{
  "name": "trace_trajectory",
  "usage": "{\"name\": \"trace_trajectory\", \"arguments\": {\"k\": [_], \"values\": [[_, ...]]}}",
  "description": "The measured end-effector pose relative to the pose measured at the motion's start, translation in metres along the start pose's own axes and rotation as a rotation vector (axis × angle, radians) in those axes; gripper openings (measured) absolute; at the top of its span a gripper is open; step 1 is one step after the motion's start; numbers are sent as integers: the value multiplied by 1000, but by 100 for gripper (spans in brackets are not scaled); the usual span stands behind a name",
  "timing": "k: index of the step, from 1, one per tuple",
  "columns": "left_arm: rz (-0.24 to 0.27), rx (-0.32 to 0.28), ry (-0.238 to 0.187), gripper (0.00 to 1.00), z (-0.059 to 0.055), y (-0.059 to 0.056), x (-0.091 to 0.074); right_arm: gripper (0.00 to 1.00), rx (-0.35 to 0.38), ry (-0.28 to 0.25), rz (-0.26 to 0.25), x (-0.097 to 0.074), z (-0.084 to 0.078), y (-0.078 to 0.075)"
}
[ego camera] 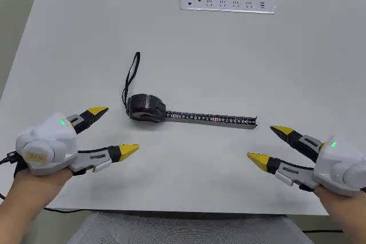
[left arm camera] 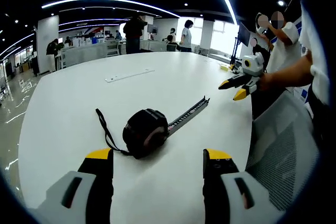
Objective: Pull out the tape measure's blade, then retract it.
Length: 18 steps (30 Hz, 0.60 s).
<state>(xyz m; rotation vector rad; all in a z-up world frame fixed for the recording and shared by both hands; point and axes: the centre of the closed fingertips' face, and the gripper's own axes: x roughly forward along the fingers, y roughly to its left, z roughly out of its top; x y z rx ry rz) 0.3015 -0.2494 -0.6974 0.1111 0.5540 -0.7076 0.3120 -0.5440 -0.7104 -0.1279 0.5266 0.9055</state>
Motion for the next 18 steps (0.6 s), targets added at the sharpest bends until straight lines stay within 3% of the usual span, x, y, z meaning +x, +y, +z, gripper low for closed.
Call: {"name": "trace_trajectory", "arguments": {"k": [18], "values": [[44, -37, -17, 69, -3, -8, -21, 56, 12, -18, -53, -24, -1, 3]]}}
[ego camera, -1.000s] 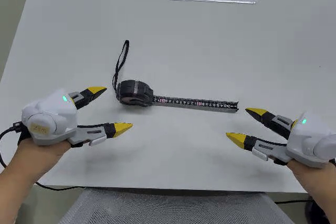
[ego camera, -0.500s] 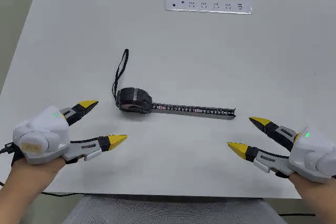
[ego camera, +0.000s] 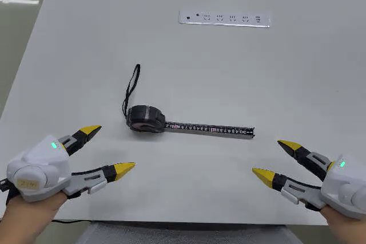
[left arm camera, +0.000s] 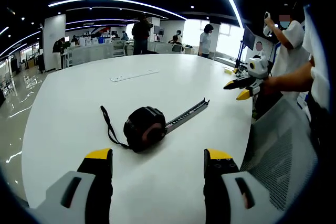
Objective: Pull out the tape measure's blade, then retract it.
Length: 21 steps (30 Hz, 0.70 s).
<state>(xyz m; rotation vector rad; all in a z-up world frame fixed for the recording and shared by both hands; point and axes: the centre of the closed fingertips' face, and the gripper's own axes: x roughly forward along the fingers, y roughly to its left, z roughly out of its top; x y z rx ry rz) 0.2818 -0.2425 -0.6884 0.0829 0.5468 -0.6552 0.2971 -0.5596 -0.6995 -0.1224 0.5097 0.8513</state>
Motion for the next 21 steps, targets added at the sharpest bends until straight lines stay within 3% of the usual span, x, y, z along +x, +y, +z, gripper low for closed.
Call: {"name": "trace_trajectory", "arguments": {"k": [7, 21], "values": [[6, -11, -8, 69, -5, -6, -9, 57, 6, -1, -12, -10, -2, 3], [30, -41, -14, 70, -15, -5, -25, 59, 24, -14, -47, -27, -4, 7]]}}
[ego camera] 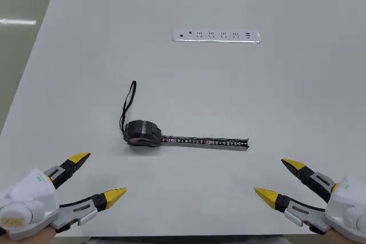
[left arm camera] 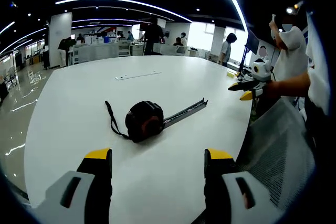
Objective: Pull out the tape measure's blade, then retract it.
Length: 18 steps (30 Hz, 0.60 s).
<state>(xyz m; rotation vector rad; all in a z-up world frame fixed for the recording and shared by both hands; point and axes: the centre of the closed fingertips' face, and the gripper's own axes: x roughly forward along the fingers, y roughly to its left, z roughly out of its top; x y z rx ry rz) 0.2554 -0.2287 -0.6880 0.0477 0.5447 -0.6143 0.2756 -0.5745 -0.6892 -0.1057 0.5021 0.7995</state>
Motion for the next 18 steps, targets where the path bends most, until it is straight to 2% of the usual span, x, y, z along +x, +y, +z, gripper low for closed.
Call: {"name": "trace_trajectory", "arguments": {"k": [18], "values": [[19, -29, -7, 72, -10, -5, -15, 63, 9, -4, -24, -16, -4, 4]]}}
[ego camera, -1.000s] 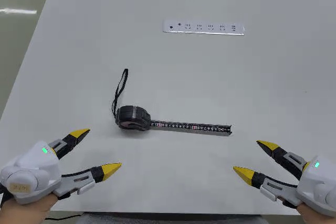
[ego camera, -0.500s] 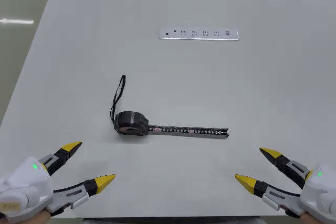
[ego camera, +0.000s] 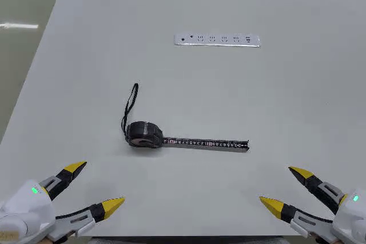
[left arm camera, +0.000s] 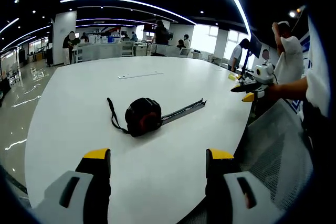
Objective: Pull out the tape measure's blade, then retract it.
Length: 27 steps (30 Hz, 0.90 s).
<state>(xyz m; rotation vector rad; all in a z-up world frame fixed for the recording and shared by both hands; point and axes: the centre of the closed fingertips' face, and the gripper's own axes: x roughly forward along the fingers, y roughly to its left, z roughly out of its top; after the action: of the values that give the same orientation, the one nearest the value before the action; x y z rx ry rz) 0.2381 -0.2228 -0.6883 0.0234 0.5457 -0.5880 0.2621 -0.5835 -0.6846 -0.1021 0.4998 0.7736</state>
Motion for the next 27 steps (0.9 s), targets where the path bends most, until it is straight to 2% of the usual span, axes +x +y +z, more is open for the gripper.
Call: {"name": "trace_trajectory", "arguments": {"k": [10, 20, 27], "values": [[9, -14, 0, 72, -4, 0, -4, 63, 14, 3, -9, -6, -5, 1], [10, -9, 1, 72, -1, 4, -2, 63, 18, -1, -5, -3, -4, 1], [12, -11, 5, 72, 0, 1, 4, 63, 13, -2, 0, 3, -2, 1]]}}
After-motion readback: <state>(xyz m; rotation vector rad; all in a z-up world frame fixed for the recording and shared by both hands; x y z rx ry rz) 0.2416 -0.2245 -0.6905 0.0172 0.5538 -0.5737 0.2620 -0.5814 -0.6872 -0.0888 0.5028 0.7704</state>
